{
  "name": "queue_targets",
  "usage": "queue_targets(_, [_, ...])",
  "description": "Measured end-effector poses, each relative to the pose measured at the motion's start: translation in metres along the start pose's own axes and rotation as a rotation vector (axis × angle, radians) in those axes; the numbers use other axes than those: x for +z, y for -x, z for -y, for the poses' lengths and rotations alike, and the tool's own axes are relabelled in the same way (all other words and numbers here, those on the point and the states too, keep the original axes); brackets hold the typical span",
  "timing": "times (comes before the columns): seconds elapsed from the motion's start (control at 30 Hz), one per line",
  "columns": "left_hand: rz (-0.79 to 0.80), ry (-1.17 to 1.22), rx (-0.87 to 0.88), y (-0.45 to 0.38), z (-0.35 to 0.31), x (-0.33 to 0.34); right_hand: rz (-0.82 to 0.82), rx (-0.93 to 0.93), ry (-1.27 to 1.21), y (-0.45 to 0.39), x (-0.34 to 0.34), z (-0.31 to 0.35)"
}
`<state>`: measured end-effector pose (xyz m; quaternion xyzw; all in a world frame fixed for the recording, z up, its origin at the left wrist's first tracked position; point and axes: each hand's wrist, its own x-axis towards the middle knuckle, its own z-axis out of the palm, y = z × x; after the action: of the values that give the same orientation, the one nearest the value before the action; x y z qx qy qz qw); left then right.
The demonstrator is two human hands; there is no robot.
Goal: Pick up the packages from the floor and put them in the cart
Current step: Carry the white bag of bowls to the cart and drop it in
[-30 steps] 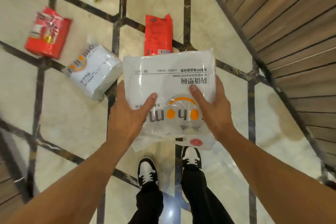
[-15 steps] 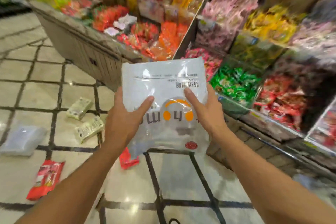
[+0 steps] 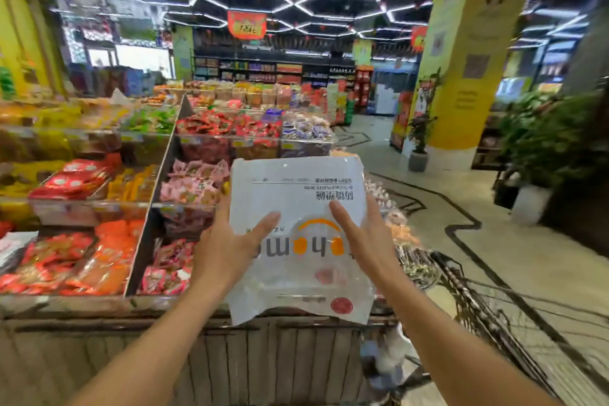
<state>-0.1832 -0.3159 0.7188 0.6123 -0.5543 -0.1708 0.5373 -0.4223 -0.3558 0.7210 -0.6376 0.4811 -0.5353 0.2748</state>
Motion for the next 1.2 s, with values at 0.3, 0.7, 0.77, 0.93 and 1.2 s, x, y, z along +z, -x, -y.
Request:
queue_targets(0.3, [0.211,0.097,0.131,0.02,-0.124,0.192,-0.286,0.07,0.08,0.0,-0.218,-0.041])
queue_targets(0.7, [0.488,0.276,0.114,0.112,-0.23,0.459,-0.496,0.185,0.167,0.041,-0.482,-0.157])
queue_targets(0.77, [0.514,0.263,0.129,0.124,-0.244,0.496,-0.533,0.217,0.165,0.045,-0.514,-0.179])
queue_targets(0.93, [0.584,0.188,0.174,0.145,-0.261,0.581,-0.611,0.273,0.197,0.05,-0.578,-0.23])
queue_targets(1.2, [0.648,0.217,0.062,0.163,-0.225,0.722,-0.548,0.369,0.291,0.022,-0.646,-0.339])
